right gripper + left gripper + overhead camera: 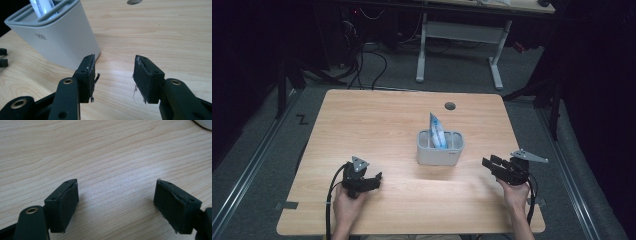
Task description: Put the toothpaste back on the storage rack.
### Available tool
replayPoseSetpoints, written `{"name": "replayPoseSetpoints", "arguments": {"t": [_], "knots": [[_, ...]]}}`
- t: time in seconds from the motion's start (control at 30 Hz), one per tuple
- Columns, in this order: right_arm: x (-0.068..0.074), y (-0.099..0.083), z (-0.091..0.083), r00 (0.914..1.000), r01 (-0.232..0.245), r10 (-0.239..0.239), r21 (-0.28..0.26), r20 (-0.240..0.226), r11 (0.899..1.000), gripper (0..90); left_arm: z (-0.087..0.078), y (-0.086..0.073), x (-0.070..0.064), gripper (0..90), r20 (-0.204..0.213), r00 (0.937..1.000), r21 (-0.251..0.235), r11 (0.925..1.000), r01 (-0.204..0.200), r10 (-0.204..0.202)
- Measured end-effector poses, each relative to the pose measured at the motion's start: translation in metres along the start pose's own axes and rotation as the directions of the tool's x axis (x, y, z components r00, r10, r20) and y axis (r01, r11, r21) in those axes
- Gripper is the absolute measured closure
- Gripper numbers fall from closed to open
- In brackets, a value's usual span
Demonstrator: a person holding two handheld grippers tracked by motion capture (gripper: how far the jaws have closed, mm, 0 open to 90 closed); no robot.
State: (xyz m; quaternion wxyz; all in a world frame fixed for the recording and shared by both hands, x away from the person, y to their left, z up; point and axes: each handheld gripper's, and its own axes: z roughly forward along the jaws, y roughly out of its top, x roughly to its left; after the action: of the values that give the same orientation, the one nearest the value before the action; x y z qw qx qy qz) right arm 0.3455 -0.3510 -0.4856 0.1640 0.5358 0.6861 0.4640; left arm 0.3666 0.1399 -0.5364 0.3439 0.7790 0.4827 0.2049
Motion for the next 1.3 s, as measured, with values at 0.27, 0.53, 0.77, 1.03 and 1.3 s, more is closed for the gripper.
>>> {"name": "replayPoseSetpoints", "arguments": {"t": [0.27, 0.53, 0.77, 1.03, 1.3], "knots": [[0.001, -0.012, 0.010, 0.9995, 0.016, -0.017, 0.037, 0.027, 0.999, 52.1, 0.000, 0.000, 0.000, 20.4, 0.000, 1.0000, 0.000, 1.0000, 0.000, 0.000], [0.006, -0.020, 0.021, 0.9940, 0.074, -0.081, 0.091, 0.074, 0.993, 51.4, 0.000, 0.000, 0.000, 20.2, 0.000, 1.0000, 0.000, 1.0000, -0.001, 0.001], [0.013, -0.030, 0.032, 0.9741, 0.151, -0.174, 0.160, 0.144, 0.976, 50.2, 0.000, 0.000, 0.000, 20.2, 0.000, 1.0000, 0.000, 1.0000, -0.001, 0.001], [0.017, -0.036, 0.039, 0.9613, 0.185, -0.218, 0.189, 0.169, 0.964, 48.6, 0.000, 0.000, 0.000, 20.2, 0.000, 1.0000, 0.000, 1.0000, -0.001, 0.001], [0.019, -0.036, 0.040, 0.9561, 0.196, -0.232, 0.197, 0.179, 0.961, 44.2, 0.000, 0.000, 0.000, 20.2, 0.000, 1.0000, -0.001, 1.0000, 0.001, -0.001]]}}
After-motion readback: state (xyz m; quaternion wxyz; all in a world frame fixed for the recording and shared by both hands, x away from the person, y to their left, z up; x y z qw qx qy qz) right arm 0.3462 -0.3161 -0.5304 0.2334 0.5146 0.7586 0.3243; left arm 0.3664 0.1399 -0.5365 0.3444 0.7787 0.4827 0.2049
